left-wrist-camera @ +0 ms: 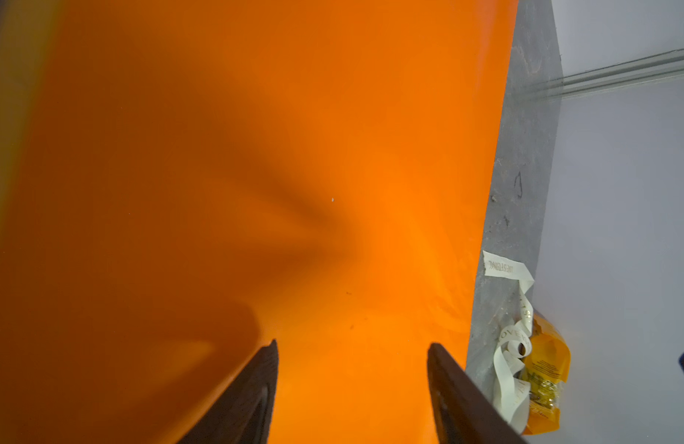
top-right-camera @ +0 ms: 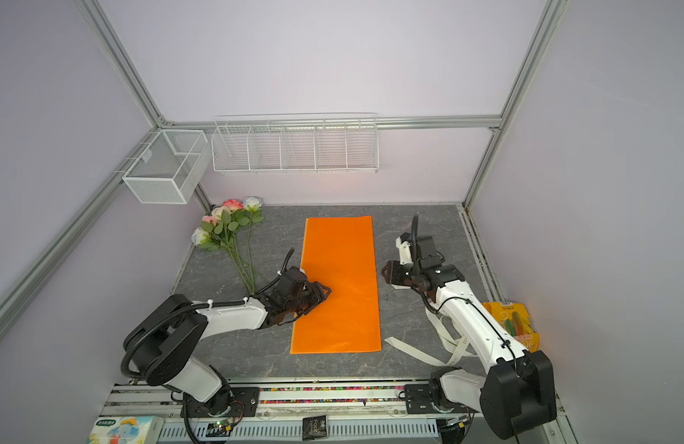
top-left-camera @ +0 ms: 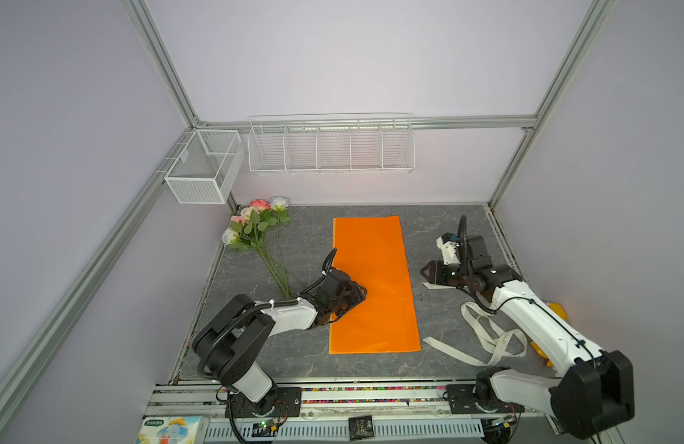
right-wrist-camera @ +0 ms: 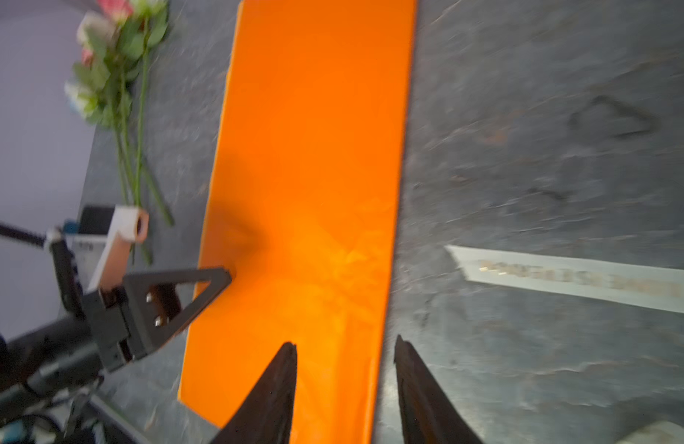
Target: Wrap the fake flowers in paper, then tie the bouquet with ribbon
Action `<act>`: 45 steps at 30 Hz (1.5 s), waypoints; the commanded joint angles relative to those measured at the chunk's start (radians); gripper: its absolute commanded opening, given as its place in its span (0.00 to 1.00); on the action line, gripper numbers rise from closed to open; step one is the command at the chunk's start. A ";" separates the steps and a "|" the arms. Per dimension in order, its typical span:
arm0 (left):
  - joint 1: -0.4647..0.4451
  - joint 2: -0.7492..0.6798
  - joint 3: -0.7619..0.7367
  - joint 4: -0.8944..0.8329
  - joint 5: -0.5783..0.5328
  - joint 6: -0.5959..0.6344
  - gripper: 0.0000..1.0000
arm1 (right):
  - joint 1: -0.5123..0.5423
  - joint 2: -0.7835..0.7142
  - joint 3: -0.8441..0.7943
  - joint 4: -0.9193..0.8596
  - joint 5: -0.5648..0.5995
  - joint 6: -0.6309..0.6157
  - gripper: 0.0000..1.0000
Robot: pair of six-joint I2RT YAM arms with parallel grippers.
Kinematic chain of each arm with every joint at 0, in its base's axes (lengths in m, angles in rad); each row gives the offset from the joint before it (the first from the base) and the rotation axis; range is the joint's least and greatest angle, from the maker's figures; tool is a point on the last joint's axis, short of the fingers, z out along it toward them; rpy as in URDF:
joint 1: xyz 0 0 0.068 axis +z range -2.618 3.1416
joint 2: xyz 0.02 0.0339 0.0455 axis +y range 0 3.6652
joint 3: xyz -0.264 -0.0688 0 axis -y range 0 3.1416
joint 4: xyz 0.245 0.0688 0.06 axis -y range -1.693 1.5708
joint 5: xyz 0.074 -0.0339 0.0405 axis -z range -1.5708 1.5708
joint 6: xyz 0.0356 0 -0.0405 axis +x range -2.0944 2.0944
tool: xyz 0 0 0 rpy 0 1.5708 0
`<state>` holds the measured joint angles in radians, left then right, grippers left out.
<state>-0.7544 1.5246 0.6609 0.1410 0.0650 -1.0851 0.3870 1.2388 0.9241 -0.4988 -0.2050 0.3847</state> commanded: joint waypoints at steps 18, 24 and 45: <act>0.342 -0.649 -0.104 -0.612 -0.141 0.256 0.67 | 0.516 0.599 0.285 -0.071 0.324 -0.134 0.48; 0.351 -0.617 -0.078 -0.657 -0.154 0.307 0.68 | 0.518 0.701 0.344 -0.101 0.317 -0.331 0.46; 0.598 -0.731 -0.131 -0.764 -0.112 0.343 0.74 | 0.796 0.667 0.511 -0.173 0.454 0.104 0.67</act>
<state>-0.2020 0.8223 0.5491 -0.5854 -0.0868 -0.7616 1.1629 1.8652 1.4273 -0.6315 0.1780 0.3527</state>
